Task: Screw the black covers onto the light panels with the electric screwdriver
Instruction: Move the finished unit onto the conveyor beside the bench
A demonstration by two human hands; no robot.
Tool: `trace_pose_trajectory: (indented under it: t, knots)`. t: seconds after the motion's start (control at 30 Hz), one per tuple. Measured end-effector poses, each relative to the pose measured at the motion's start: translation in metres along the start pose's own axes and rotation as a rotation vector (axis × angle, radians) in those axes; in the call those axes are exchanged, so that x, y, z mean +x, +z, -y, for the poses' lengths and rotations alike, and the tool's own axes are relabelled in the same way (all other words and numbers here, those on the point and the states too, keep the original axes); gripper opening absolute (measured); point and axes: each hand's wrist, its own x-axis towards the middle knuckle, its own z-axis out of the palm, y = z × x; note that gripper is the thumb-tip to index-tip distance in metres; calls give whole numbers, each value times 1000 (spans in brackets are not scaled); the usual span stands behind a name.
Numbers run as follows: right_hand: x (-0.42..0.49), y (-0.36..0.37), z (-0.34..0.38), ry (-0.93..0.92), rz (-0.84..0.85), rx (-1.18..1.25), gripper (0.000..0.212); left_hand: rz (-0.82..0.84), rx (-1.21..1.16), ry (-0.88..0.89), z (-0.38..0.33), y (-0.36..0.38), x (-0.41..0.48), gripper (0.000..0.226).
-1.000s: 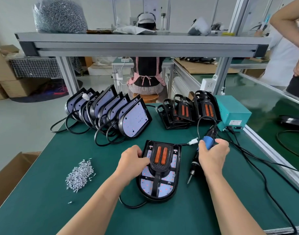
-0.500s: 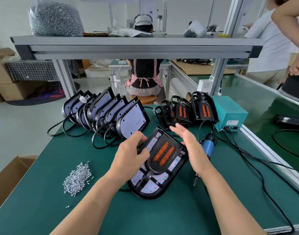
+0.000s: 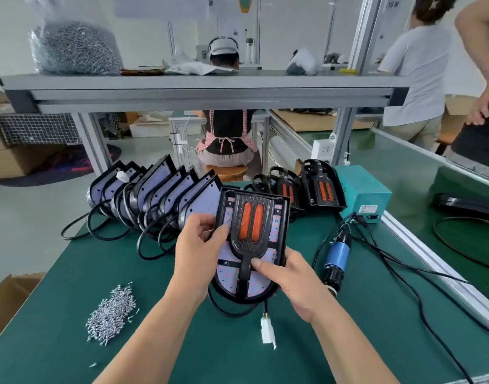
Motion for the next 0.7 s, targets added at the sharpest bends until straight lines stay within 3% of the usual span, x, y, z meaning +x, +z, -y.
trace_pose_trajectory:
  t: [0.07,0.2,0.33,0.5,0.7]
  knots:
    - [-3,-4,-1,42,-67,53,26,49,-84,-62,2,-1,-1,15]
    - [-5,-17,-6,69,-191,65,23,54,-195,-241,20,0,-5,39]
    - [-3,-36,-4,42,-324,76,19,51,-83,-354,45,6,-18,26]
    - [0,-67,8,-5,-476,214,25,140,275,-280,64,11,-35,19]
    - [-6,-122,33,-105,-670,280,20,141,349,-170,70,12,-39,15]
